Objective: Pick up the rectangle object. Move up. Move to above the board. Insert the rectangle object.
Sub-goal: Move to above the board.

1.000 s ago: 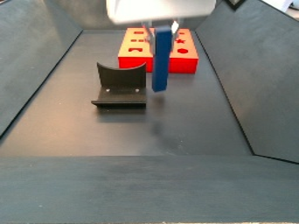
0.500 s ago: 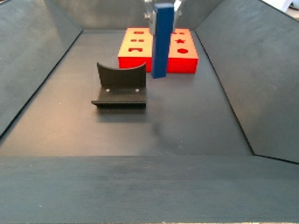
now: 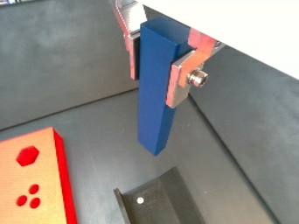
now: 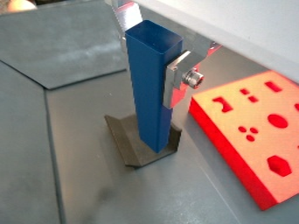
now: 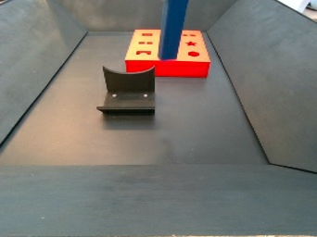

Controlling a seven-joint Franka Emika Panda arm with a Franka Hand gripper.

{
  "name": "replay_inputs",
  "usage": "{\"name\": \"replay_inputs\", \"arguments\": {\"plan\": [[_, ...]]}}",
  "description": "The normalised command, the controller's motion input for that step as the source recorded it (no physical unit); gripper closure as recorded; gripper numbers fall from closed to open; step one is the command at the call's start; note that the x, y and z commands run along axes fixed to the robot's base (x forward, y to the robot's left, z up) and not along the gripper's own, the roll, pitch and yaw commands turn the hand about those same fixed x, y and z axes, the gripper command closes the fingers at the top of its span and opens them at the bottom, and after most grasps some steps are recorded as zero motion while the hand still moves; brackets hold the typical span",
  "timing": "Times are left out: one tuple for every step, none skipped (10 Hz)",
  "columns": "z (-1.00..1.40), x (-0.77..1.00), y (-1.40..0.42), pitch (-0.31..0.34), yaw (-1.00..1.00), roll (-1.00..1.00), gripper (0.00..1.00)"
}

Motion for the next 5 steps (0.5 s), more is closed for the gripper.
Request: {"name": "replay_inputs", "arguments": {"plan": [[0.72, 0.02, 0.13, 0.068, -0.03, -0.14, 1.0], [0.4, 0.02, 0.07, 0.089, -0.04, -0.12, 1.0], [0.21, 0.02, 0.04, 0.089, -0.04, -0.1, 1.0], [0.14, -0.03, -1.0, 0.363, -1.0, 0.11, 1.0], [0.13, -0.02, -1.0, 0.358, -1.0, 0.13, 1.0]]}}
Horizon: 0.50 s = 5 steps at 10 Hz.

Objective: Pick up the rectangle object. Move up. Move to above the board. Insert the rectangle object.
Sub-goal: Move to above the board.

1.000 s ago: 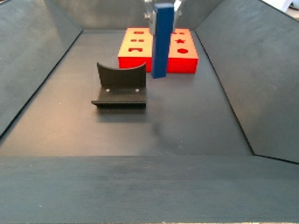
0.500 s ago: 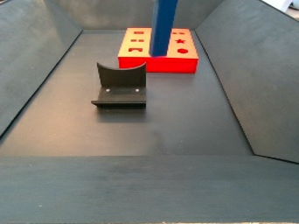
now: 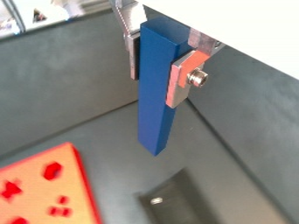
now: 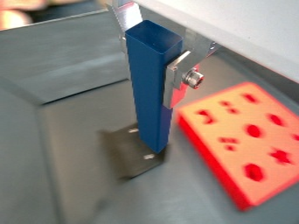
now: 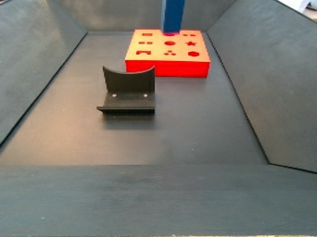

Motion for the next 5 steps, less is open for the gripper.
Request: {"name": "replay_inputs", "arguments": {"plan": [[0.14, -0.03, -1.0, 0.386, -1.0, 0.17, 1.0], [0.14, -0.02, -1.0, 0.385, -0.98, 0.14, 1.0], [0.14, -0.02, -1.0, 0.305, -0.7, 0.1, 1.0], [0.14, -0.01, -1.0, 0.219, -0.39, 0.04, 1.0], [0.14, -0.01, -1.0, 0.176, -0.23, 0.02, 1.0]]}}
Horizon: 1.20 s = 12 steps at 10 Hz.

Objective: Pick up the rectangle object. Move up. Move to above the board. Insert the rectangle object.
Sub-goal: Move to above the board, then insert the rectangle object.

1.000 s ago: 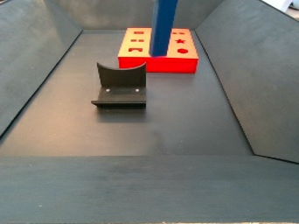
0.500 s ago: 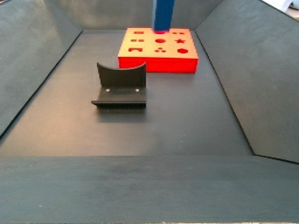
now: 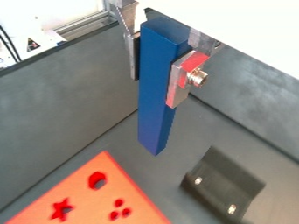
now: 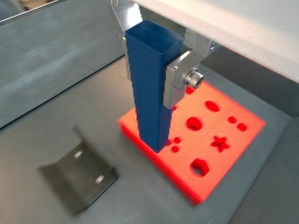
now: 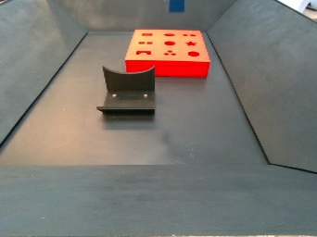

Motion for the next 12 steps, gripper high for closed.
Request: {"name": "replay_inputs", "arguments": {"plan": [[0.15, 0.0, -1.0, 0.148, -0.11, 0.01, 1.0], [0.15, 0.01, -1.0, 0.129, -0.05, 0.0, 1.0], [0.15, 0.03, -1.0, 0.123, -0.01, -0.01, 1.0], [0.15, 0.04, -1.0, 0.123, -0.01, -0.01, 1.0], [0.16, 0.08, -1.0, 0.135, 0.0, 0.01, 1.0], [0.14, 0.09, -0.86, 0.137, 0.01, 0.01, 1.0], [0.08, 0.09, -0.48, 0.136, 0.0, 0.01, 1.0], [0.06, 0.08, -0.33, 0.126, 0.0, 0.01, 1.0], [0.04, 0.05, -0.18, 0.102, 0.01, 0.01, 1.0], [0.0, 0.0, -0.06, 0.0, 0.02, 0.0, 1.0], [0.0, 0.0, -0.07, 0.0, 0.02, 0.0, 1.0], [0.0, 0.0, -0.07, 0.0, 0.02, 0.0, 1.0]]}}
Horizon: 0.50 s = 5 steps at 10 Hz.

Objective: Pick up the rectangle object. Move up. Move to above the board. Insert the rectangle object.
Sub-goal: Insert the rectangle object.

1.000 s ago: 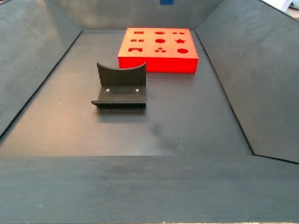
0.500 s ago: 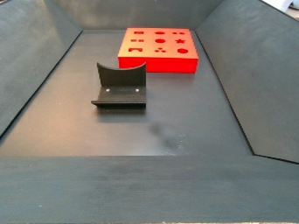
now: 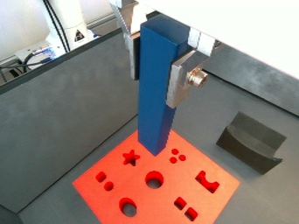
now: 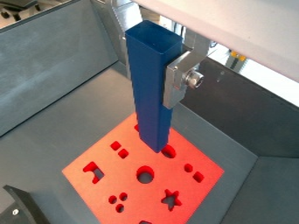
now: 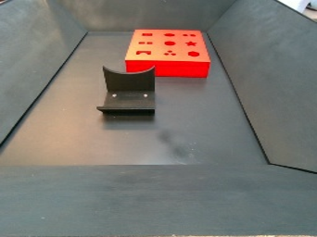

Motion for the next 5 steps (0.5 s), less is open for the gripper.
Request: {"name": "replay_inputs", "arguments": {"plan": [[0.0, 0.11, -0.13, 0.0, 0.0, 0.02, 1.0], [0.0, 0.31, -0.21, 0.0, 0.0, 0.08, 1.0], [-0.03, 0.43, -0.2, 0.007, 0.0, 0.09, 1.0], [-0.03, 0.58, -0.18, 0.027, 0.0, 0.1, 1.0], [-0.03, 0.7, -0.16, 0.044, 0.0, 0.1, 1.0]]}}
